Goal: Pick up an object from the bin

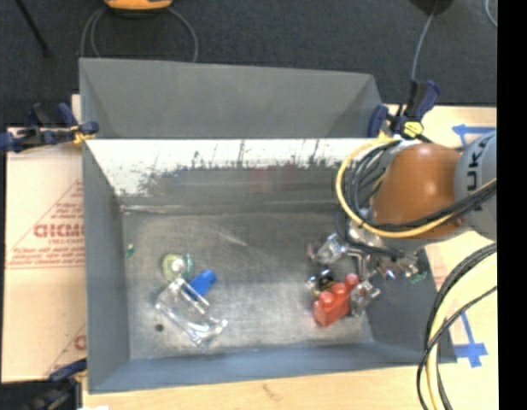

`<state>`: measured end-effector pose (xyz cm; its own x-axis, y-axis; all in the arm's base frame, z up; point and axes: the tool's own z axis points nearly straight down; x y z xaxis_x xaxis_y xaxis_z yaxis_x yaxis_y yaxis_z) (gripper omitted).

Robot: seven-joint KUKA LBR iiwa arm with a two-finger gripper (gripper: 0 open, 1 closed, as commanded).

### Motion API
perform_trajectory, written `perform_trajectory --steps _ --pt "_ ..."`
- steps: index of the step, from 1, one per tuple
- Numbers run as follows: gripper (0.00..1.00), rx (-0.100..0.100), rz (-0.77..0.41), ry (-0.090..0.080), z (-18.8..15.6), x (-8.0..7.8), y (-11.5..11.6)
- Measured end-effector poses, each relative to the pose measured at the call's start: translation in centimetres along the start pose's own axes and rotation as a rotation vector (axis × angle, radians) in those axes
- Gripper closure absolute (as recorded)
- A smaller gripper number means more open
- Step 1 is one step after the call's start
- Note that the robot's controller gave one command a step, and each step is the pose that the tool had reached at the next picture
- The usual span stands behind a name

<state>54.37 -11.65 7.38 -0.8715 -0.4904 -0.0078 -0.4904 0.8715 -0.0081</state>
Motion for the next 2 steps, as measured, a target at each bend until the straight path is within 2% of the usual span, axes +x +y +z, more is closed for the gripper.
perform_trajectory --steps 1,2 --pt "1.0 0.002 0.001 -0.005 -0.2 0.0 0.0" --pt "1.0 -0.002 0.005 0.002 -3.2 -0.1 -0.2"
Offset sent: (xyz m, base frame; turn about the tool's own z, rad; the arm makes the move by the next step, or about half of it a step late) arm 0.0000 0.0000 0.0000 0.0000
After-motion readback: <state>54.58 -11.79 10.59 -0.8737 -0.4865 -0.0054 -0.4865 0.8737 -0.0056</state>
